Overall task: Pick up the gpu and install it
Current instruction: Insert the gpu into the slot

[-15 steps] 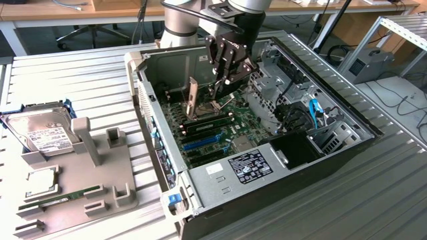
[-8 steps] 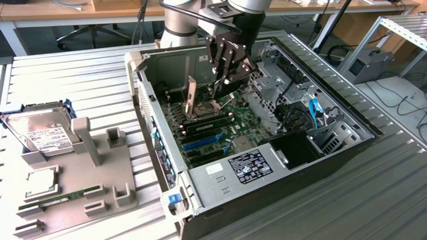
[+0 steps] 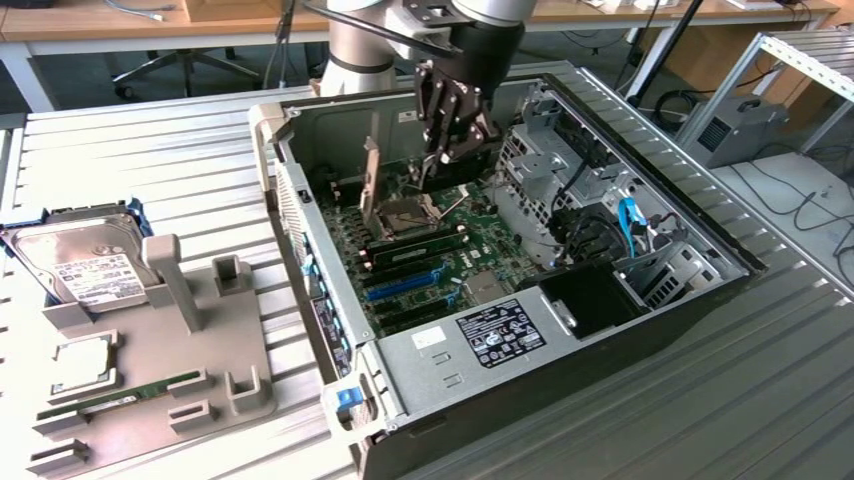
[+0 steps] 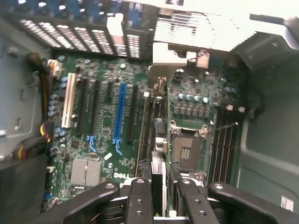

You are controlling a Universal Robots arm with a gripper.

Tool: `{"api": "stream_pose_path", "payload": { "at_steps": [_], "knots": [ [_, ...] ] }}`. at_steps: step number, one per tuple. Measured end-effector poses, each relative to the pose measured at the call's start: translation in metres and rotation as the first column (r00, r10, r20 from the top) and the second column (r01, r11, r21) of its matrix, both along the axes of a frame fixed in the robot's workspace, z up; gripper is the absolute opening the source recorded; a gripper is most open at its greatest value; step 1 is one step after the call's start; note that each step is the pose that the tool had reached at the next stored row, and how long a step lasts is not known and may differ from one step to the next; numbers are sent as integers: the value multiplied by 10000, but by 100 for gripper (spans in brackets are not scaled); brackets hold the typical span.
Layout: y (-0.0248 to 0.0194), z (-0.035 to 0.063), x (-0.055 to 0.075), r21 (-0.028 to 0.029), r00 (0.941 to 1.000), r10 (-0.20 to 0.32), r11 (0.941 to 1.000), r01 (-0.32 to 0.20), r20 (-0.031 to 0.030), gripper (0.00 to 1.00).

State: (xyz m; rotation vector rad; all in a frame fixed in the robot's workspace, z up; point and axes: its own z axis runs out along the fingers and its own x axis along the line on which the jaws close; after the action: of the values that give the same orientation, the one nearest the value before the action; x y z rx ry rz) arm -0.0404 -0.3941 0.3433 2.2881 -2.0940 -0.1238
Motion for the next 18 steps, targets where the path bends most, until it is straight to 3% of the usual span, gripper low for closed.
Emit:
{"api": "stream_pose_path", "payload": {
  "at_steps": [2,7,18],
  "knots": [
    [16,-2,0,0,9995,-330,9995,330,0,26],
    [54,-2,1,28,9993,-381,9993,381,-2,26],
    [54,-6,0,45,9973,-739,9973,739,-2,26]
  ]
}}
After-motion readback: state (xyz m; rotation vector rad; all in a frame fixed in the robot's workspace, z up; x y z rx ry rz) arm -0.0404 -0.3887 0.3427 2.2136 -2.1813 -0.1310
